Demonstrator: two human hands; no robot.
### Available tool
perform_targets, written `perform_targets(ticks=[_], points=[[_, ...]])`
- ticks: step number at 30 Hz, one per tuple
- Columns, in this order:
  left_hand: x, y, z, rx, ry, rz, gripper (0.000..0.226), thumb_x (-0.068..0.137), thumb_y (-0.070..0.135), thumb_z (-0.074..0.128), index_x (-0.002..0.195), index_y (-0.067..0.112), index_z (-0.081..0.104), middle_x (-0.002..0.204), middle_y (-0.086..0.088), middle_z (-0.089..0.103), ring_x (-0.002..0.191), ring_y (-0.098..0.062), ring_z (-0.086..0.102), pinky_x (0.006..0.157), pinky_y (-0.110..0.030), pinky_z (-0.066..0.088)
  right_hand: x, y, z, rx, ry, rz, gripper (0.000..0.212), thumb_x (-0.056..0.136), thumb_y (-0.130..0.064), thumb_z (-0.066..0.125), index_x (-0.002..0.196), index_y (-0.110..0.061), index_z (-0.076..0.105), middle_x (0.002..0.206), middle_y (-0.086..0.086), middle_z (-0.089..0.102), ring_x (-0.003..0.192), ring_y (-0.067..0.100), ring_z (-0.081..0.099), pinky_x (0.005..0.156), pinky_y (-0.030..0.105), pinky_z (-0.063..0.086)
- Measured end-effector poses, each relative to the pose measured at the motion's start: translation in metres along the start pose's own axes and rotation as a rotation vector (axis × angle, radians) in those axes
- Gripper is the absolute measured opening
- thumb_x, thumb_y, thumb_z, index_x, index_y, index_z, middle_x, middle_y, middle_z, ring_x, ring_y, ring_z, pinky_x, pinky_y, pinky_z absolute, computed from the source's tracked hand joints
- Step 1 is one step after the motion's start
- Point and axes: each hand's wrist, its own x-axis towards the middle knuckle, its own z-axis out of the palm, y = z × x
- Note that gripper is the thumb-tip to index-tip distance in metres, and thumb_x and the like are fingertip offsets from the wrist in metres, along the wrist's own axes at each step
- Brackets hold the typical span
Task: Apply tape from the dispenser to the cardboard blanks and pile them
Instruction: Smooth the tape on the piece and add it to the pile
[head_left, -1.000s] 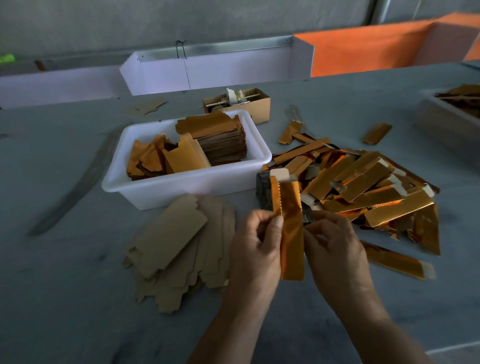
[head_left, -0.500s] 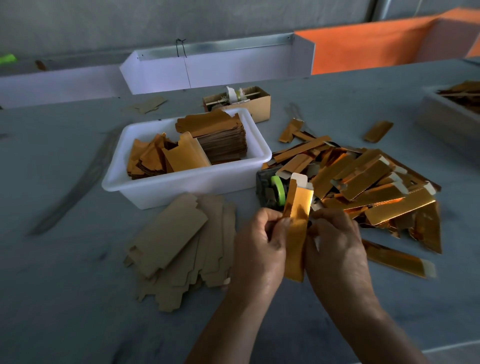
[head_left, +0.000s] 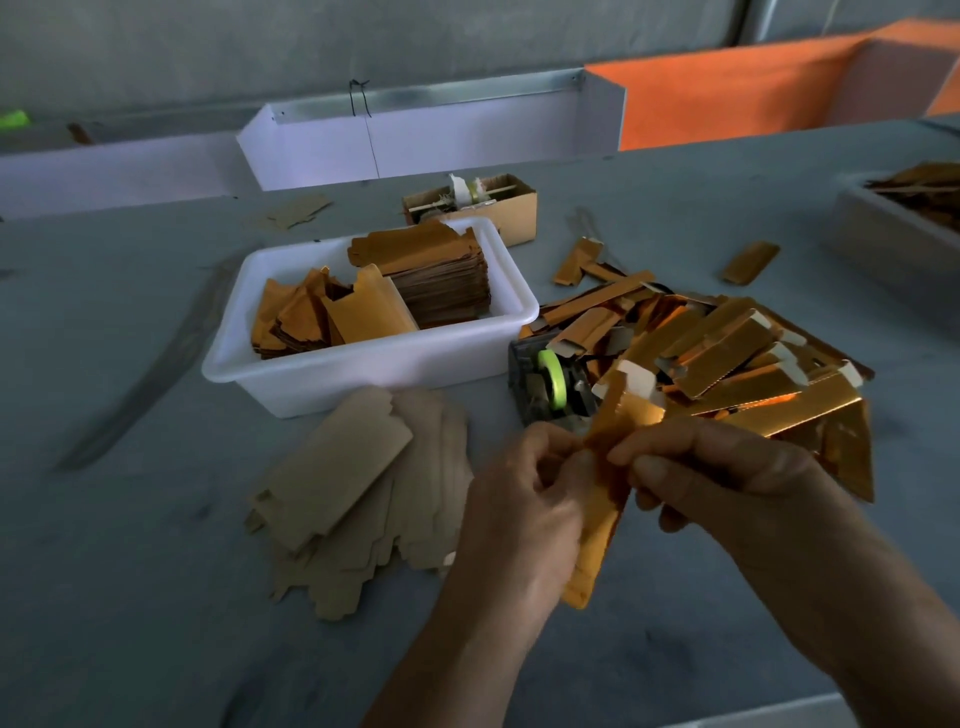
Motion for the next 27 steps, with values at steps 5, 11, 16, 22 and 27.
perform_targets(ticks=[5, 11, 16, 22, 27], points=[[-0.009, 0.009, -0.002, -0.130, -0.036, -0.097, 0.012, 0.089, 0.022, 0.059, 0.086, 0.026, 0.069, 0.082, -0.004, 0.071, 0.084, -0.029, 0.067, 0.076, -0.048, 0.054, 0.003, 0.001, 0.001, -0.065, -0.019, -0.041, 0.032, 0.083, -0.001, 0.058, 0.083, -0.029, 0.073, 0.075, -0.007, 0.068, 0.066, 0.000, 0.059, 0.054, 0.010, 0.045], [-0.013, 0.012, -0.003, -0.146, -0.030, -0.101, 0.010, 0.087, 0.027, 0.064, 0.082, 0.027, 0.073, 0.077, 0.004, 0.073, 0.076, -0.016, 0.068, 0.066, -0.030, 0.050, 0.007, 0.010, 0.000, -0.134, 0.012, -0.001, 0.023, 0.078, -0.013, 0.064, 0.095, -0.024, 0.053, 0.077, -0.011, 0.071, 0.070, 0.003, 0.065, 0.055, 0.010, 0.046], [-0.015, 0.013, -0.004, -0.083, -0.042, -0.072, 0.010, 0.089, 0.029, 0.062, 0.084, 0.030, 0.071, 0.079, 0.009, 0.073, 0.074, -0.009, 0.068, 0.066, -0.025, 0.052, 0.010, 0.008, 0.003, -0.162, 0.030, 0.021, 0.028, 0.067, -0.033, 0.062, 0.091, -0.022, 0.052, 0.076, -0.014, 0.070, 0.068, 0.002, 0.066, 0.053, 0.010, 0.047], [-0.016, 0.011, -0.003, -0.074, -0.076, -0.070, 0.018, 0.090, 0.017, 0.056, 0.081, 0.024, 0.070, 0.069, 0.005, 0.071, 0.054, -0.002, 0.060, 0.048, -0.012, 0.042, 0.013, 0.013, 0.007, -0.305, 0.062, 0.040, 0.022, 0.077, -0.019, 0.070, 0.087, -0.023, 0.051, 0.072, -0.014, 0.068, 0.064, -0.001, 0.064, 0.049, 0.011, 0.047], [-0.015, 0.008, 0.000, -0.062, -0.056, -0.035, 0.015, 0.090, 0.026, 0.059, 0.081, 0.022, 0.070, 0.060, 0.009, 0.066, 0.055, -0.001, 0.059, 0.052, -0.013, 0.043, 0.016, 0.013, 0.007, -0.428, 0.069, 0.012, 0.022, 0.078, -0.020, 0.070, 0.084, -0.027, 0.049, 0.065, -0.002, 0.066, 0.063, -0.001, 0.064, 0.050, 0.014, 0.049]])
